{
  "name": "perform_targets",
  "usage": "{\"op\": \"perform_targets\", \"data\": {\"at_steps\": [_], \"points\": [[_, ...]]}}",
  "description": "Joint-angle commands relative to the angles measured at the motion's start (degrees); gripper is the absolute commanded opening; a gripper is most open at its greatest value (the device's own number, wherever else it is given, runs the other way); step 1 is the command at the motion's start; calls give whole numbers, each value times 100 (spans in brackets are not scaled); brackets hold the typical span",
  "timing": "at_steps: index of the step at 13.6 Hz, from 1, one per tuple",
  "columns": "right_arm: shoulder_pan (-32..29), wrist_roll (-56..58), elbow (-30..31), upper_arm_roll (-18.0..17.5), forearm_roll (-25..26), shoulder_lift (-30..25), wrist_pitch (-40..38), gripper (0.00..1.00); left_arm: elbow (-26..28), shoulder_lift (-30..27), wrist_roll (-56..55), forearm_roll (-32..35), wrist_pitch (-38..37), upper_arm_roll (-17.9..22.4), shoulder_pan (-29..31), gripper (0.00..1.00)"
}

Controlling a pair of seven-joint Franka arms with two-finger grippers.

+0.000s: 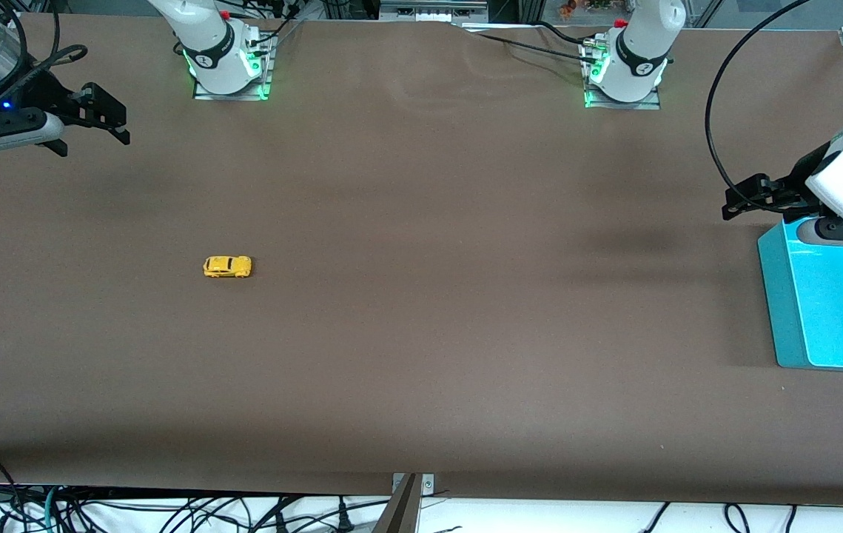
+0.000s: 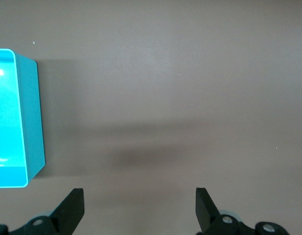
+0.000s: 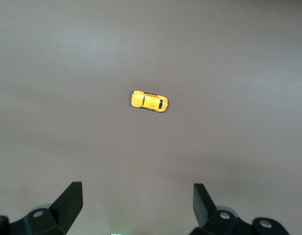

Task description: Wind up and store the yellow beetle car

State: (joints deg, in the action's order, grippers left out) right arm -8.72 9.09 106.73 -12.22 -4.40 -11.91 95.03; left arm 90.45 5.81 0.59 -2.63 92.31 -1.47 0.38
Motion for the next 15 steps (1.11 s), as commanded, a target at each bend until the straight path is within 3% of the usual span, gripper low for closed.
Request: {"op": "perform_targets", "data": {"at_steps": [1, 9, 15], "points": [[90, -65, -117, 62, 88, 31, -143, 100, -150, 78, 108, 87, -29, 15, -38, 100], [90, -48, -47, 62, 88, 74, -222, 100, -150, 79, 266, 122, -29, 15, -47, 100], [116, 617, 269, 19, 88, 188, -117, 100, -159, 140, 2355, 140, -29, 15, -47, 100]]}}
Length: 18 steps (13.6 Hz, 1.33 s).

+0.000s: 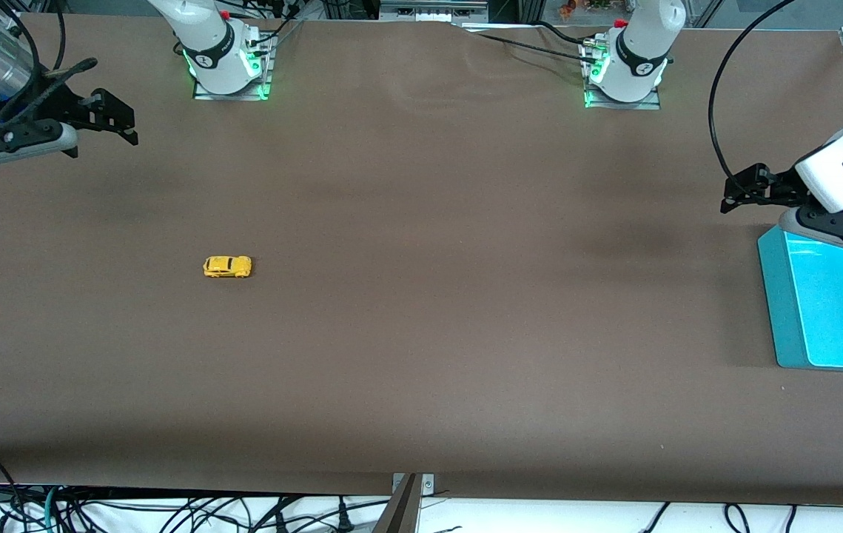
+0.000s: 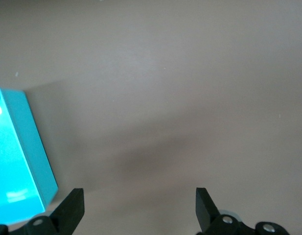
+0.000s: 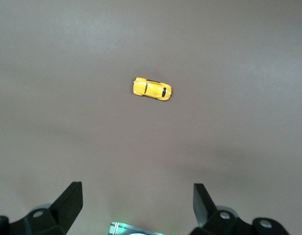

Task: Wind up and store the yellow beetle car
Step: 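Reach the right gripper down over the yellow car while the left gripper advances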

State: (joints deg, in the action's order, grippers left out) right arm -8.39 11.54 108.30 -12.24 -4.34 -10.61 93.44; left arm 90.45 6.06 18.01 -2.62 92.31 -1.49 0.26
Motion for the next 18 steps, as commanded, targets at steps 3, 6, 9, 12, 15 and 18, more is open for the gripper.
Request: {"op": "perform_targets", "data": {"at_steps": [3, 6, 9, 12, 15, 18], "points": [[83, 1312, 611, -111, 100, 225, 682, 100, -159, 246, 1613, 157, -29, 17, -26, 100], [83, 2753, 1244, -252, 187, 489, 1840, 100, -159, 483, 2801, 157, -21, 26, 26, 100], [92, 4124, 1597, -445, 723, 1006, 2975, 100, -150, 597, 3111, 157, -21, 26, 53, 100], [101, 5127, 1633, -454, 724, 1674, 3758, 100, -150, 694, 3506, 148, -21, 26, 35, 100], [92, 6085, 1650, -454, 724, 2281, 4365, 100, -159, 703, 3534, 113, -21, 26, -35, 100], [92, 6553, 1650, -454, 732, 2695, 4876, 100, -220, 800, 3551, 157, -21, 26, -35, 100]]}}
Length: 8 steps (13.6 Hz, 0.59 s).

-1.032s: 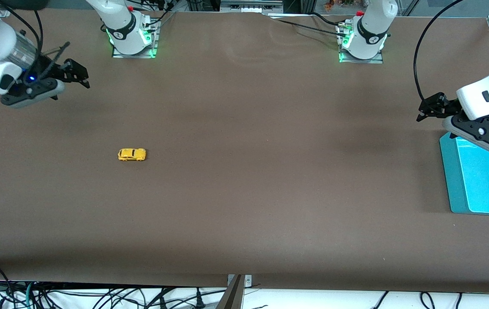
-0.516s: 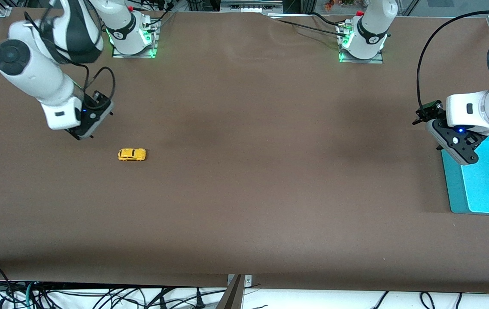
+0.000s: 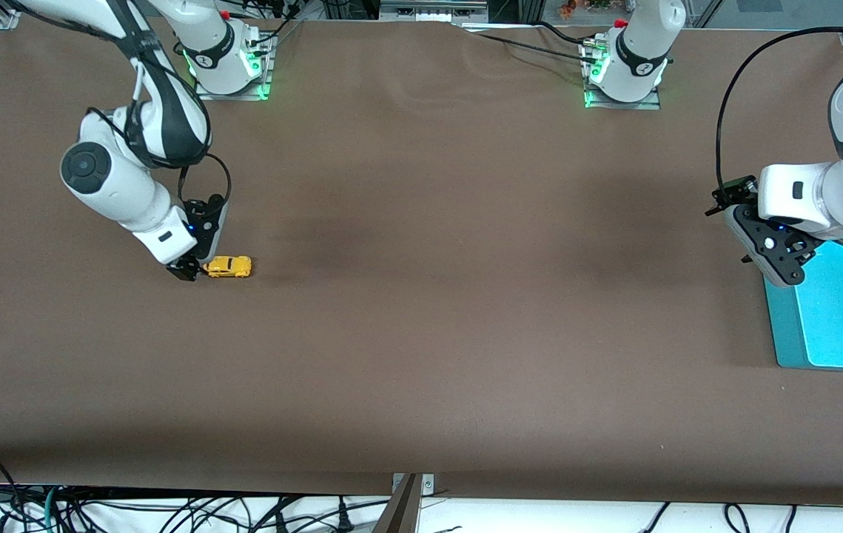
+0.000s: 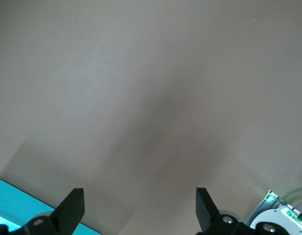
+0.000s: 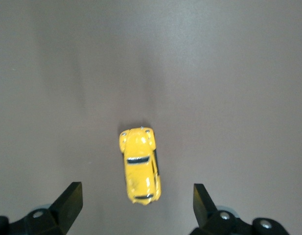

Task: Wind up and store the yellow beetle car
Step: 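Reach the right gripper down over the yellow car while the left gripper advances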

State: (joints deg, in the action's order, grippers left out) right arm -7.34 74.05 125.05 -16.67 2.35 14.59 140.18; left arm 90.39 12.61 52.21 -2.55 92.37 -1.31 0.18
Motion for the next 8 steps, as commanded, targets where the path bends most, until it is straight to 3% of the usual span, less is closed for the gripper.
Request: {"op": "perform_targets", "data": {"at_steps": [1, 6, 8], "points": [[-13, 398, -24, -12, 56, 280, 307, 100, -224, 232, 132, 149, -8, 8, -9, 100], [-56, 795, 28, -3, 82, 720, 870, 95, -180, 356, 352, 149, 18, 17, 70, 100], [-153, 847, 317, -3, 126, 720, 1282, 94, -75, 347, 526, 158, -26, 25, 35, 100]]}}
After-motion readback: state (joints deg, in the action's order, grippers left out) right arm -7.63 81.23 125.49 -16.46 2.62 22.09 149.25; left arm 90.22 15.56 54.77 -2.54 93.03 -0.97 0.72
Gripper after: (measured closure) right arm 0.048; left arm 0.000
